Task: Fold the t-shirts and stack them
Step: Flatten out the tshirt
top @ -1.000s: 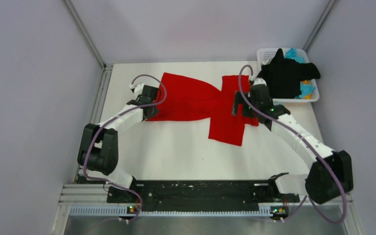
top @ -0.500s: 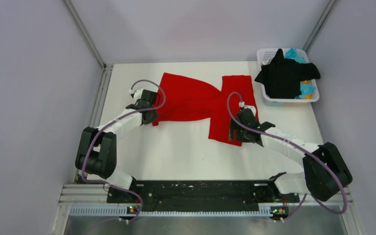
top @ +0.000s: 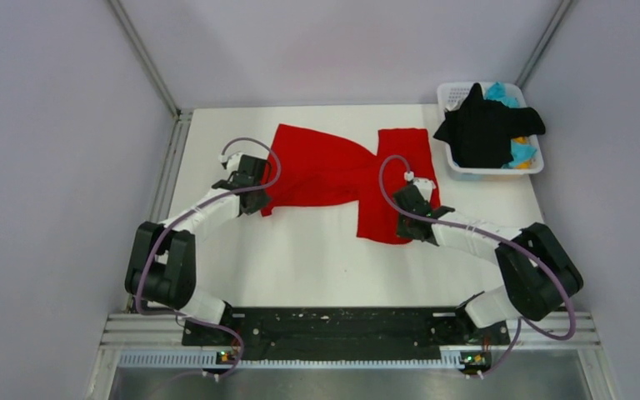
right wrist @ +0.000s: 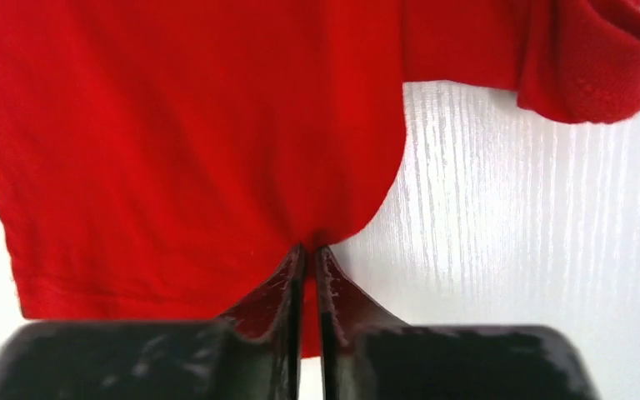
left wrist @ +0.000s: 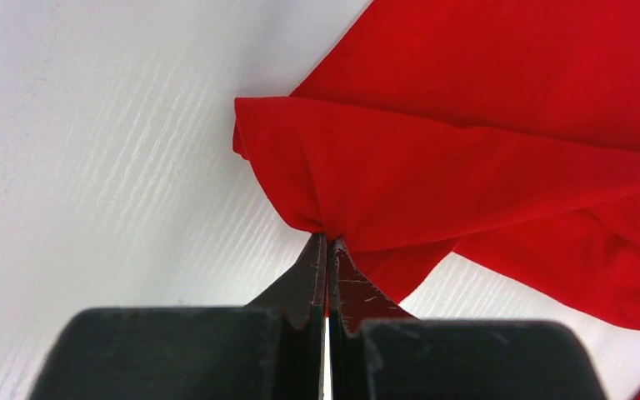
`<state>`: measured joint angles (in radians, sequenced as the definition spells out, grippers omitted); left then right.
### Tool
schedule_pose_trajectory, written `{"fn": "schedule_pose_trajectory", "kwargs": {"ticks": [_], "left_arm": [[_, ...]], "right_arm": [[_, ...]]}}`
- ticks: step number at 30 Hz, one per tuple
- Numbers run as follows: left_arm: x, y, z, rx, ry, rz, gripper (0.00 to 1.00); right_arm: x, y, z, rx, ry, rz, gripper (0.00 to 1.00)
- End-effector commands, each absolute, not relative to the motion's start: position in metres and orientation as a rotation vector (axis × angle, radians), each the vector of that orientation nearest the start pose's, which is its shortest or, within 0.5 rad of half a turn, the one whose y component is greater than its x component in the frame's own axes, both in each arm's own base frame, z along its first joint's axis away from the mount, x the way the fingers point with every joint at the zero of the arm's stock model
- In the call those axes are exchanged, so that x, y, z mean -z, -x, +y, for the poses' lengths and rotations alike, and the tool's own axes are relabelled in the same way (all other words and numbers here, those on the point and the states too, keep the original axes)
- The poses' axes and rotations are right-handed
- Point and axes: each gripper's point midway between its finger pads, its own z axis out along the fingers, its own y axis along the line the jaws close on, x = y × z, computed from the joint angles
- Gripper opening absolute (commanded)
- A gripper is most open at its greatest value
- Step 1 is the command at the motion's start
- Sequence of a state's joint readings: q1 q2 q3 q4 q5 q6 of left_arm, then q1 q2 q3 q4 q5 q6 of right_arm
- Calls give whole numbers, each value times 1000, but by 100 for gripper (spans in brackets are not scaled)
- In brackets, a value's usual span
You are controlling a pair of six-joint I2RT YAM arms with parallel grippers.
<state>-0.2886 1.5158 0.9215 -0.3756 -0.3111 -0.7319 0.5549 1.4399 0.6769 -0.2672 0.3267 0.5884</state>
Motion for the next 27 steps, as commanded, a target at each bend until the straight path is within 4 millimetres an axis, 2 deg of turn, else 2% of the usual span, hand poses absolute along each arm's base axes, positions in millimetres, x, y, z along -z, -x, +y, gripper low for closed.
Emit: {"fn": "schedule_pose_trajectory", "kwargs": {"ticks": [1, 5, 9, 11, 13, 14, 15, 17, 20, 22, 27], "left_arm": [[-76, -347, -78, 81, 687, 2367, 0], [-85, -337, -79, 90, 710, 2374, 0], [-87, -314, -83, 113, 736, 2402, 0], [-82, -296, -79, 83, 766, 2435, 0], [-74, -274, -74, 47, 800, 2476, 0], [-66, -261, -72, 32, 816, 2501, 7], [-53, -246, -72, 23, 829, 2541, 18], [-42, -226, -77, 57, 834, 2589, 52], [-39, -209, -79, 36, 824, 2599, 84], [-44, -203, -78, -5, 801, 2573, 91], [-44, -206, -87, 38, 741, 2547, 89]], "right_arm": [[-19, -268, 134, -47, -167, 2510, 0], [-54, -259, 127, -85, -171, 2449, 0], [-96, -238, 115, -147, -205, 2389, 0], [-103, -222, 104, -133, -234, 2405, 0], [-100, -203, 95, -118, -241, 2448, 0], [-97, -196, 90, -114, -247, 2461, 0], [-93, -188, 86, -101, -256, 2478, 0], [-95, -186, 91, -167, -279, 2466, 0], [-103, -190, 97, -211, -280, 2442, 0], [-103, -192, 93, -177, -279, 2436, 0], [-91, -190, 91, -146, -276, 2461, 0]]}}
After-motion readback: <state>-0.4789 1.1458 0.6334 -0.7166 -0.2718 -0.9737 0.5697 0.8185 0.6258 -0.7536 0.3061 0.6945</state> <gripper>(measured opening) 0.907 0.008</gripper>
